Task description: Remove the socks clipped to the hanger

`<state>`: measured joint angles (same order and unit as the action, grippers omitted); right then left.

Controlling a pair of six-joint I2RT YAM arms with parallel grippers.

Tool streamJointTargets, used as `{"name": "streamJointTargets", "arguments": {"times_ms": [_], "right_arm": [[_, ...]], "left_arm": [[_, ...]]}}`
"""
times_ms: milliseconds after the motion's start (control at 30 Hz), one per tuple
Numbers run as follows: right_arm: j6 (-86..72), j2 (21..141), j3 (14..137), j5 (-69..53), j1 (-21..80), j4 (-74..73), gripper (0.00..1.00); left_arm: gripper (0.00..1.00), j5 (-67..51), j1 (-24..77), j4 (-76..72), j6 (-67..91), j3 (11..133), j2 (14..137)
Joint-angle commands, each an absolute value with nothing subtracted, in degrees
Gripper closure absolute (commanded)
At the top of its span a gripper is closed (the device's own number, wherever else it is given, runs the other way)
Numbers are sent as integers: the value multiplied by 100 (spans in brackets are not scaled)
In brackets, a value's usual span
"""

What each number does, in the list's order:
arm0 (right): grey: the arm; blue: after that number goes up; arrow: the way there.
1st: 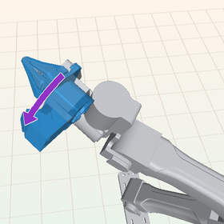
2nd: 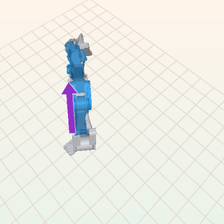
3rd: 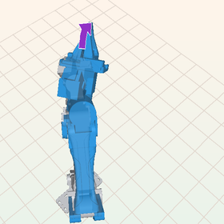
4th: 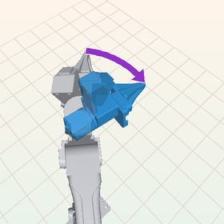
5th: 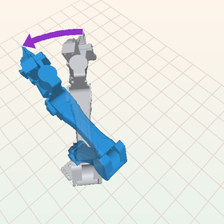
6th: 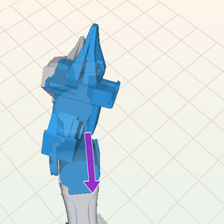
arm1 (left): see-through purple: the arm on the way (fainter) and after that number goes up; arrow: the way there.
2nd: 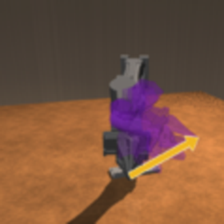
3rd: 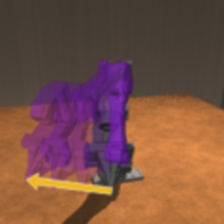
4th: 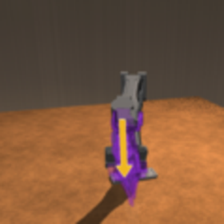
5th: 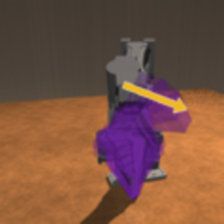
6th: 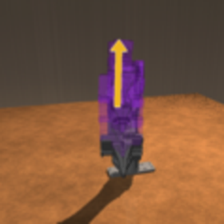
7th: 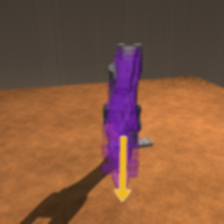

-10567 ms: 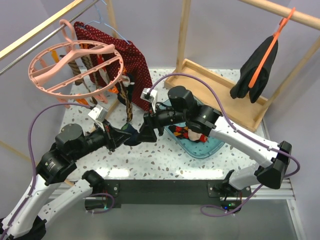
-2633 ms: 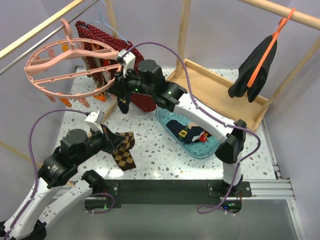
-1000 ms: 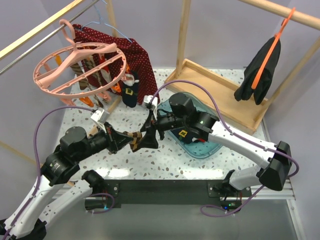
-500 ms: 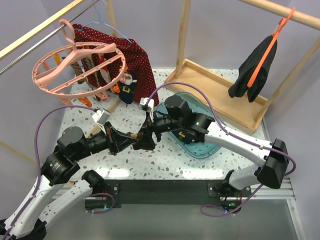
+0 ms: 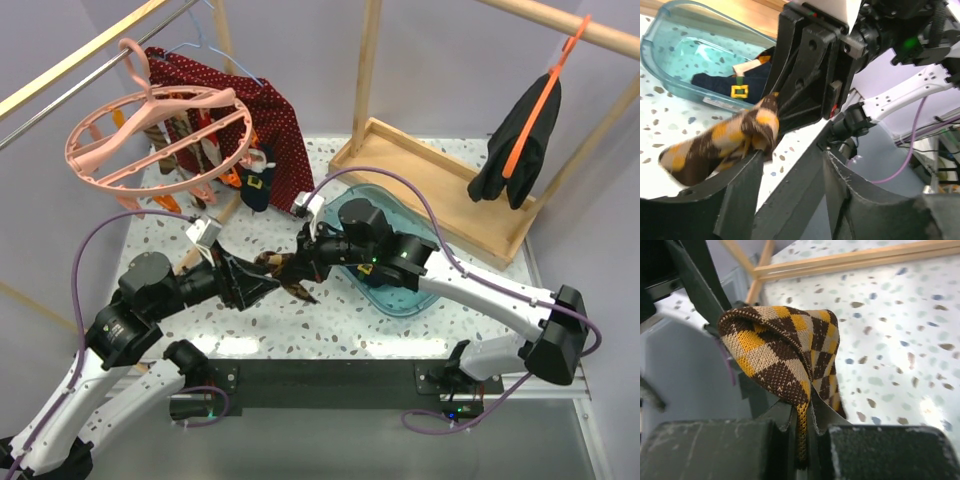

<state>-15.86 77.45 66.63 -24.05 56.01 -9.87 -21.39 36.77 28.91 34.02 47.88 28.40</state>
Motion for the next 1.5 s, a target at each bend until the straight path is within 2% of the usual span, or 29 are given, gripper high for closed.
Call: {"name": "streamJointTargets", "arguments": {"times_ms": [0,67,200,333,433,500,533,600,667,700,733,833,900,1100,1467], "right_arm": [[-1766,7304,6583,-1189,5310,-1185,100],[-1871,7146,6548,-1029,5108,-1318,100],[-1811,6874,6600,-283,4510,-2018,100],[-1679,6838,6829,1226,4176,-2934,100],[-1714,6847,6768,1695,3885,-3374,100],[-1775,6829,6584,1898,3675,-3489,91],[-1801,6829,6531,1925,3622,-3515,83],[-1872,6855,6391,1942,3507,-3559,73],[-1794,6969,6355,1873,3472,-3560,56],[-1697,7031,6389,1785,3472,-3525,53],[-1601,7110,6433,1749,3472,-3507,43],[-1372,7531,6845,1776,3480,-3498,26],[-1266,7891,7328,1566,3480,-3455,19],[-1108,8664,8305,63,3638,-2674,17],[-1037,9922,9448,-438,4394,-1566,14]], "left_arm": [[33,-1751,3683,3022,3358,4939,2839],[29,-1574,3674,3146,3331,5009,2830],[29,-1152,3674,3462,3278,5080,2839],[30,-1037,3683,3542,3261,5089,2830],[31,-923,3674,3586,3234,5089,2830],[31,-853,3674,3603,3217,5089,2813],[31,-844,3674,3612,3191,5098,2813],[31,-835,3674,3612,3173,5080,2830],[31,-835,3674,3621,3147,5071,2839],[31,-826,3674,3630,3138,5063,2839],[31,-817,3674,3630,3112,5054,2839],[31,-800,3674,3647,3076,5027,2830],[31,-782,3674,3656,3059,5019,2813],[31,-703,3683,3718,3041,4966,2681],[31,-589,3674,3858,2944,4975,2566]]}}
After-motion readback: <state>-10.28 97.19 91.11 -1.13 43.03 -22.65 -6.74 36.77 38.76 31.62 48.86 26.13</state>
